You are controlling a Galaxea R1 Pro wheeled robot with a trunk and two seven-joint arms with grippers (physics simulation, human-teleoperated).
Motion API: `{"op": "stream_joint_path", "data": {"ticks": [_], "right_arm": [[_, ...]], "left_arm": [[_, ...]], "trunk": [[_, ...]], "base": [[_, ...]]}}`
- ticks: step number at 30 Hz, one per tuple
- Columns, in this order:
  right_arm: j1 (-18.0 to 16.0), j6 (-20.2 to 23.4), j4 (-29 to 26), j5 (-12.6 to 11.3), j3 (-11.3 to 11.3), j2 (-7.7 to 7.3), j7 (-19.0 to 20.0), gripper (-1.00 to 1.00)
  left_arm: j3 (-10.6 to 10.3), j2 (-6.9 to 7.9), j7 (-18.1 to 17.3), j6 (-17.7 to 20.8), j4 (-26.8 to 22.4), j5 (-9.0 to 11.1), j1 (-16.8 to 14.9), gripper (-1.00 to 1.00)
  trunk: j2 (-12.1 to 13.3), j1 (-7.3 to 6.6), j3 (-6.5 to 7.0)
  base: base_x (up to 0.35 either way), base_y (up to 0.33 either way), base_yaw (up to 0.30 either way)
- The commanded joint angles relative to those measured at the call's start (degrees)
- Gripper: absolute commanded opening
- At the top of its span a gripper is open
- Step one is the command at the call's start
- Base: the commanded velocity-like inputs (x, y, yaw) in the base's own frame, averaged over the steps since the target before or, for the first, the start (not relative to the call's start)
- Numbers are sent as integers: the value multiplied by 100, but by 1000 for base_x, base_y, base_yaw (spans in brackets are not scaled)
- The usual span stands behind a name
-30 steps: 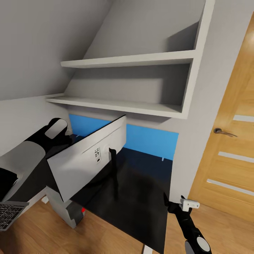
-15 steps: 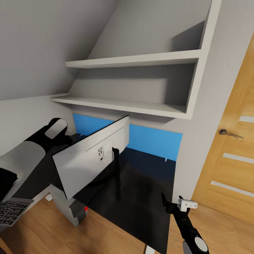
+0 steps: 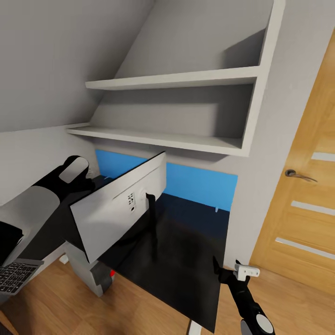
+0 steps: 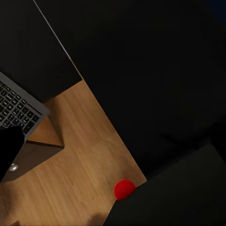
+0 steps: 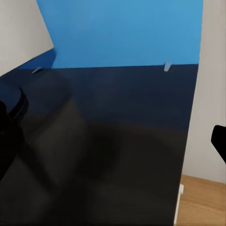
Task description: In the bedroom, organize the workspace by keeping the computer under the desk, ensuring the monitor is on the desk, placing the keyboard on the desk next to the monitor, placing the mouse on the desk next to the keyboard, moving the folder from the swivel chair onto the desk next to the mouse, stacking the notebook on top of the folder with the pen on top of the notebook, and positioning the swivel chair next to the desk.
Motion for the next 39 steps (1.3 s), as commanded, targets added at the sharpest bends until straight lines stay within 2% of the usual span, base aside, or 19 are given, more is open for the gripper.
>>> {"op": "stream_joint_path", "data": {"ticks": [1, 14, 39], "right_arm": [[-5, -26, 9, -59, 23, -7, -9, 100], [-5, -35, 15, -59, 24, -12, 7, 100], [-5, -35, 23, -53, 32, -7, 11, 100]], "left_arm": [[-43, 8, 41, 19, -11, 52, -7, 100], [-43, 5, 32, 17, -11, 60, -7, 100], [-35, -28, 14, 19, -11, 67, -7, 100]], "trunk": [[-10, 3, -10], [-10, 3, -10], [-10, 3, -10]], "base": [[-2, -7, 0], [-26, -77, 0], [-91, -83, 0]]}}
